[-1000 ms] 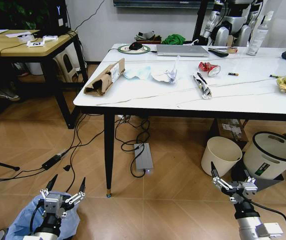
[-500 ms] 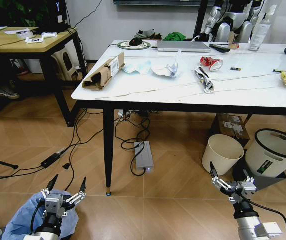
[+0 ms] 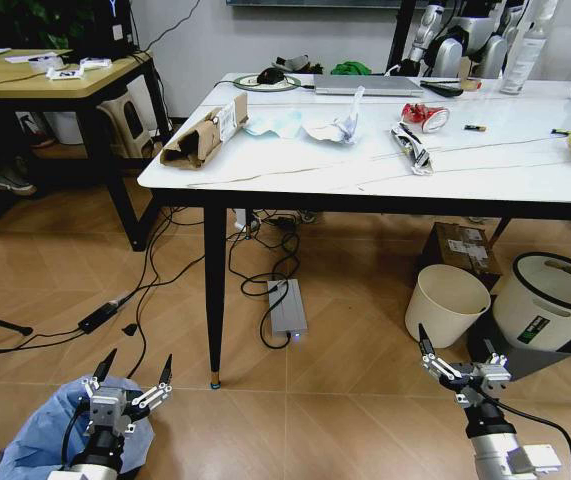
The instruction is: Pick up the trash bin and place the trash from the table into it.
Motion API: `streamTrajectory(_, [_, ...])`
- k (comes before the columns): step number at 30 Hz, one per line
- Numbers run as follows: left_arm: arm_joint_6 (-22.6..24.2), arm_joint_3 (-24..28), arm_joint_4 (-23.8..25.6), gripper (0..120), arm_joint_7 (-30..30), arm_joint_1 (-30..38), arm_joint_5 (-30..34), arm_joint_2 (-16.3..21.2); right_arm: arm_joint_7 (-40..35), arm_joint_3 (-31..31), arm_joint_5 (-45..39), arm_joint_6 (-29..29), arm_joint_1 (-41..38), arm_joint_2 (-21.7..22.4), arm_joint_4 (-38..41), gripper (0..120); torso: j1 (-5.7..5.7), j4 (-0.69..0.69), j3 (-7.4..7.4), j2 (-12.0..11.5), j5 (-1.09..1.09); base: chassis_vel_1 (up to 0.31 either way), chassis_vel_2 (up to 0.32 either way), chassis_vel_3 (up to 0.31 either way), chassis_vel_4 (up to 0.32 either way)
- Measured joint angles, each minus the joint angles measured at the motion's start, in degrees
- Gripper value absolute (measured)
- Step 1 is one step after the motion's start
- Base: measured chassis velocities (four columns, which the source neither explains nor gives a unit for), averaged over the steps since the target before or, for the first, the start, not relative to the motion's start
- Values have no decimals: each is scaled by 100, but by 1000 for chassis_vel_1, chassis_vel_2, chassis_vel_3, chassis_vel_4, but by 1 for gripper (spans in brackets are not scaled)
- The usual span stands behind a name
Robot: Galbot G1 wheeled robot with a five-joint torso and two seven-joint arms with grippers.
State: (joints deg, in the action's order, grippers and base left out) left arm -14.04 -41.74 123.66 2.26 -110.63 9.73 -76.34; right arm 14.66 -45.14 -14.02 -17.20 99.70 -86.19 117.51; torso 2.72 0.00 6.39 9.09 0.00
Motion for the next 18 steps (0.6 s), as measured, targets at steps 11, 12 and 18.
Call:
streamTrajectory(11, [-4, 5, -13, 100, 0, 7, -9, 2, 3, 3, 2, -1, -4, -9, 1, 100, -31, 0, -216, -246, 0, 0, 0, 0, 0])
streamTrajectory(12, [-4, 5, -13, 100, 0, 7, -9, 5, 3, 3, 2, 0, -4, -11, 2, 100, -35, 0, -235, -269, 0, 0, 0, 0, 0])
streamTrajectory(18, [-9, -5, -13, 100, -1, 9, -6, 11, 3, 2, 1, 0, -6, -15, 2, 100, -55, 0, -349, -402, 0, 0, 0, 0, 0])
